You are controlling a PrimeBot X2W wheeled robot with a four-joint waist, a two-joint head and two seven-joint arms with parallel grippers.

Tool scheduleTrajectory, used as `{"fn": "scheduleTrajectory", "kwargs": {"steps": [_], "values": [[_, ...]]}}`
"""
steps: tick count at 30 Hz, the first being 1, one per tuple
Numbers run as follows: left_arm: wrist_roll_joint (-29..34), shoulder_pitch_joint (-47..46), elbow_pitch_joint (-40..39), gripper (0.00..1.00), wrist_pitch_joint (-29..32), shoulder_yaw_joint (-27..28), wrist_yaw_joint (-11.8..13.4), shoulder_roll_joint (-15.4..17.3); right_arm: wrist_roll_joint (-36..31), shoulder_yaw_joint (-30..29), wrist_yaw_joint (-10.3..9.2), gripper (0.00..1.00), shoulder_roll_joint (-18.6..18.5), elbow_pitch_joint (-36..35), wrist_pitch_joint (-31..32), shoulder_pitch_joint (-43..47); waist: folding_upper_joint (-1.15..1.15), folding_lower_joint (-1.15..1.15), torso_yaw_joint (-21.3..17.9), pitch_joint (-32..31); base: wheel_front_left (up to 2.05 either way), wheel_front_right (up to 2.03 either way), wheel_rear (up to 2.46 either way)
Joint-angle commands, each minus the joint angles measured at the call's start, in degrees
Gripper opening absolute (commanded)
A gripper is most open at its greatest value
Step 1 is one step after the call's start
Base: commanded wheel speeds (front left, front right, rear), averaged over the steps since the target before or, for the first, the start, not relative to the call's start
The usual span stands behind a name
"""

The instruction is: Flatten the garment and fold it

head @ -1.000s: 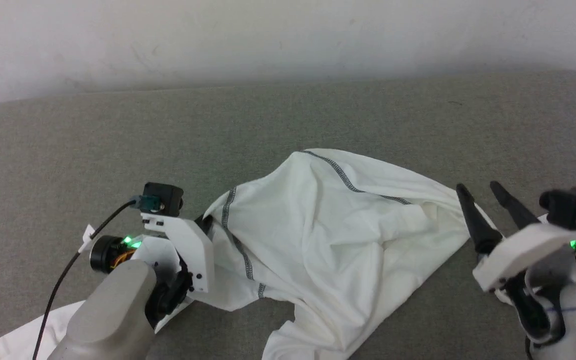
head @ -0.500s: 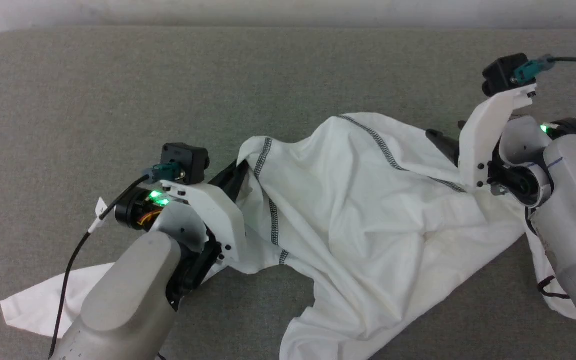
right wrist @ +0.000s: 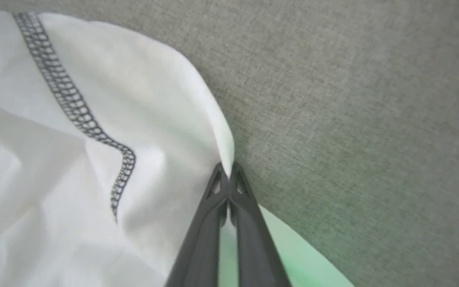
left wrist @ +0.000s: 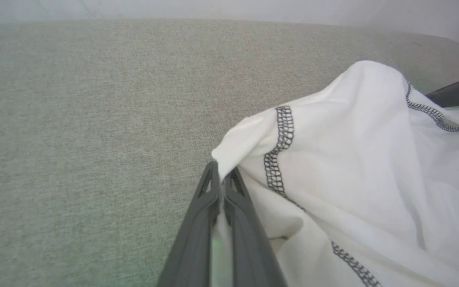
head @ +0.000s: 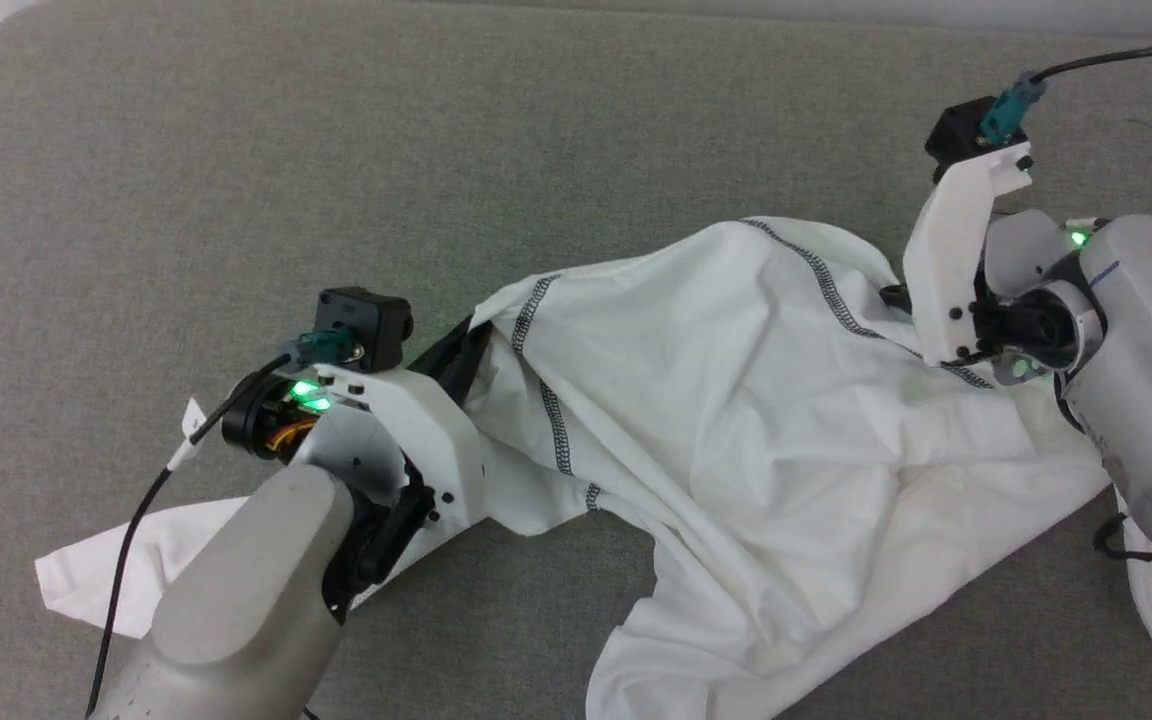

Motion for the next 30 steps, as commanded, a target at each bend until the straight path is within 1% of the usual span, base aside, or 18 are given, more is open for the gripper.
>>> {"fn": "scheduleTrajectory", "kwargs": {"steps": [1,5,8,13,16,19,23,26,30], "values": [[0.1,0.27,0.06,0.0,-0.27,0.09,-0.24,0.72,0.96,2.24,0.05,0.0,0.54,0.6,-0.77,5.14,0.0,0.0,-0.94,-1.56,0.0,0.0,0.0],[1.07,-0.38,-1.3,0.0,-0.68,0.37,-0.23,2.54,3.6,0.63,0.05,0.0,-3.58,-5.81,-10.59,4.6,0.0,0.0,-1.71,-4.84,0.0,0.0,0.0],[1.73,-1.18,-2.78,0.0,-1.3,1.3,0.05,4.28,4.58,-0.5,0.05,0.0,-7.36,-10.94,-16.57,5.41,0.0,0.0,-2.74,-7.83,0.0,0.0,0.0],[2.01,-2.71,-6.14,0.0,-1.51,3.51,0.55,7.38,4.06,-2.97,0.05,0.0,-12.96,-18.98,-21.92,7.7,0.0,0.0,-5.15,-12.75,0.0,0.0,0.0],[1.73,-4.08,-7.94,0.0,-1.2,5.13,0.81,9.04,3.35,-5.9,0.05,0.0,-14.72,-23.14,-23.49,8.81,0.0,0.0,-6.49,-14.87,0.0,0.0,0.0],[1.34,-6.93,-7.72,0.0,-0.51,6.31,0.27,10.02,2.36,-9.47,0.05,0.0,-15.21,-25.18,-23.43,9.24,0.0,0.0,-7.44,-15.6,0.0,0.0,0.0],[1.53,-14.47,-3.01,0.0,-0.25,7.03,-1.71,9.66,-0.15,-13.96,0.05,0.0,-14.51,-24.38,-23.16,6.98,0.0,0.0,-8.23,-13.93,0.0,0.0,0.0],[2.93,-22.07,2.71,0.0,-1.56,7.43,-3.02,8.92,-3.28,-16.7,0.05,0.0,-13.15,-22.2,-24.17,2.47,0.0,0.0,-8.98,-11.21,0.0,0.0,0.0],[5.54,-32.73,11.24,0.0,-5.03,7.99,-4.33,8.25,-8.85,-19.44,0.05,0.0,-10.92,-18.98,-28.58,-5.97,0.0,0.0,-10.42,-6.73,0.0,0.0,0.0]]}}
